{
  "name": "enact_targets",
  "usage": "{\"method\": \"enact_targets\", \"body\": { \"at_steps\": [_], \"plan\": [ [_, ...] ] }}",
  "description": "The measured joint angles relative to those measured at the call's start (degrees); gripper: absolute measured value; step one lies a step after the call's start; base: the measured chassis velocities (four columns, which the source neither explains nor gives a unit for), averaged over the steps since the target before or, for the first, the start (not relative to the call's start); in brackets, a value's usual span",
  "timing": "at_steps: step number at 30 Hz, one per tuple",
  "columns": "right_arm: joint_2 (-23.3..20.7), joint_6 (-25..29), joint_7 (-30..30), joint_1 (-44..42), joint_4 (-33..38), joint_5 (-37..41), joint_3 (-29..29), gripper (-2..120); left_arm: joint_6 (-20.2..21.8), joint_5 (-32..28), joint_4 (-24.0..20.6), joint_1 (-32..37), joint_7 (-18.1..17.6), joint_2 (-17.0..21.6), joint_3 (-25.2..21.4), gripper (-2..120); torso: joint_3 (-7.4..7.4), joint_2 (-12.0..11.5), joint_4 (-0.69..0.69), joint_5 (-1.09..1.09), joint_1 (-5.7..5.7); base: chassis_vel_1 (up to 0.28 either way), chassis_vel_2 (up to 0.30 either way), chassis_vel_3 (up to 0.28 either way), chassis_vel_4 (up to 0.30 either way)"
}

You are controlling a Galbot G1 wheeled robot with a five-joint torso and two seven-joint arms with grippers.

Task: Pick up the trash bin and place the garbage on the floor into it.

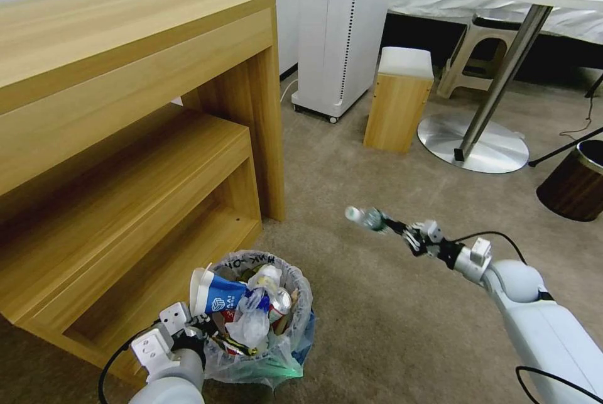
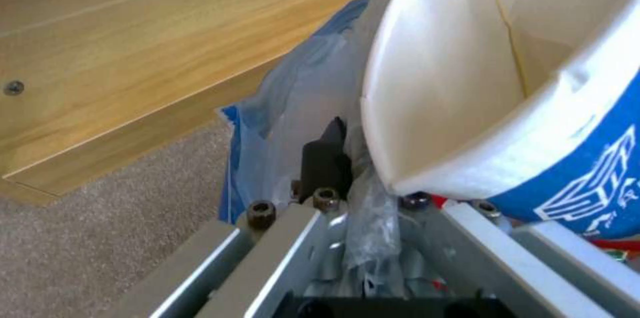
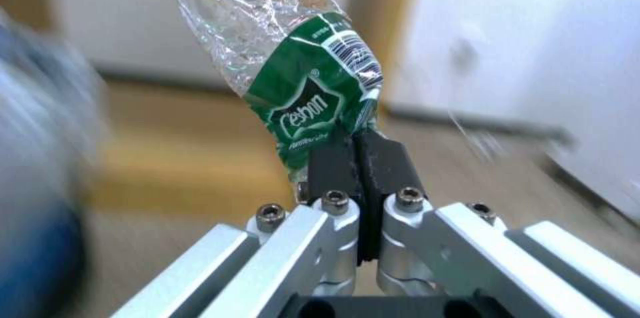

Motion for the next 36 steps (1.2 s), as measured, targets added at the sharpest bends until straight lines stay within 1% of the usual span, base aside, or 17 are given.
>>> {"method": "enact_targets", "body": {
  "at_steps": [3,4,6,7,8,11,12,13,15,16,19,21,24,27,30,36],
  "plan": [
    [1.05,-2.14,-1.25,0.42,5.68,9.01,-4.21,0,0.02,0.12,0.09,0.01,-0.01,-0.27,0.41,1,0.00,0.00,0.00,0.00,0.00,0.000,0.000,0.000,0.000],
    [1.05,-2.14,-1.25,0.42,5.68,9.01,-4.21,0,0.02,0.12,0.09,0.01,-0.01,-0.27,0.41,1,0.00,0.00,0.00,0.00,0.00,0.000,0.000,0.000,0.000],
    [2.36,-3.57,-0.34,1.20,7.89,13.49,-7.56,0,0.02,0.49,0.28,0.03,-0.02,-0.46,0.99,1,0.00,0.00,0.00,0.00,0.00,0.000,0.000,0.000,0.000],
    [2.94,-3.79,0.29,1.70,8.38,14.93,-9.36,0,0.02,0.83,0.40,0.07,-0.02,-0.51,1.35,1,0.00,0.00,0.00,0.00,0.00,0.000,0.000,0.000,0.000],
    [2.94,-3.79,0.29,1.70,8.38,14.93,-9.36,0,0.02,0.83,0.40,0.07,-0.02,-0.51,1.35,1,0.00,0.00,0.00,0.00,0.00,0.000,0.000,0.000,0.000],
    [4.39,-3.78,2.85,3.77,8.62,18.67,-16.23,0,-0.13,2.23,0.45,0.54,0.06,-0.65,2.84,1,0.00,0.00,0.00,0.01,0.00,0.000,0.000,0.000,0.000],
    [4.39,-3.78,2.85,3.77,8.62,18.67,-16.23,0,-0.13,2.23,0.45,0.54,0.06,-0.65,2.84,1,0.00,0.00,0.00,0.01,0.00,0.000,0.000,0.000,0.000],
    [4.83,-3.48,3.51,4.62,8.00,18.91,-18.64,0,-0.20,2.69,0.21,0.74,0.09,-0.71,3.43,1,0.00,0.00,0.01,-0.01,0.00,0.000,0.000,0.000,0.000],
    [5.58,-3.10,3.92,5.92,6.23,17.26,-21.88,0,-0.21,3.14,-0.61,0.99,0.13,-0.87,4.45,1,0.00,0.00,0.02,0.03,0.00,0.000,0.000,0.000,0.000],
    [5.58,-3.10,3.92,5.92,6.23,17.26,-21.88,0,-0.21,3.14,-0.61,0.99,0.13,-0.87,4.45,1,0.00,0.00,0.02,0.03,0.00,0.000,0.000,0.000,0.000],
    [5.96,-3.00,3.04,6.57,4.78,12.49,-24.77,0,-0.20,3.26,-1.38,0.98,0.16,-0.93,4.71,1,0.00,0.00,0.01,0.03,0.00,0.000,0.000,0.000,0.000],
    [5.76,-3.02,2.42,6.50,4.76,11.32,-25.11,0,-0.19,3.24,-1.44,0.94,0.16,-0.88,4.54,1,0.00,0.00,0.01,0.02,0.00,0.000,0.000,0.000,0.000],
    [4.38,-3.21,-1.25,5.84,4.76,6.80,-25.04,0,-0.19,2.90,-1.62,0.88,0.15,-0.64,3.82,1,0.00,0.00,0.00,0.02,0.00,0.000,0.000,0.000,0.000],
    [3.12,-3.83,-2.82,5.28,5.46,4.71,-24.31,0,-0.19,2.73,-1.74,0.83,0.15,-0.62,3.82,1,0.00,0.00,-0.01,0.01,0.00,0.000,0.000,0.000,0.000],
    [2.73,-3.95,-2.87,5.08,5.49,3.16,-23.88,0,-0.21,2.73,-1.82,0.79,0.14,-0.63,4.03,1,0.00,0.00,-0.01,0.01,0.00,0.000,0.000,0.000,0.000],
    [3.80,-3.82,-1.50,5.04,3.78,1.92,-24.24,0,-0.21,2.90,-2.11,1.00,0.13,-0.69,4.71,1,0.00,0.00,0.00,0.01,0.00,0.000,0.000,0.000,0.000]
  ]
}}
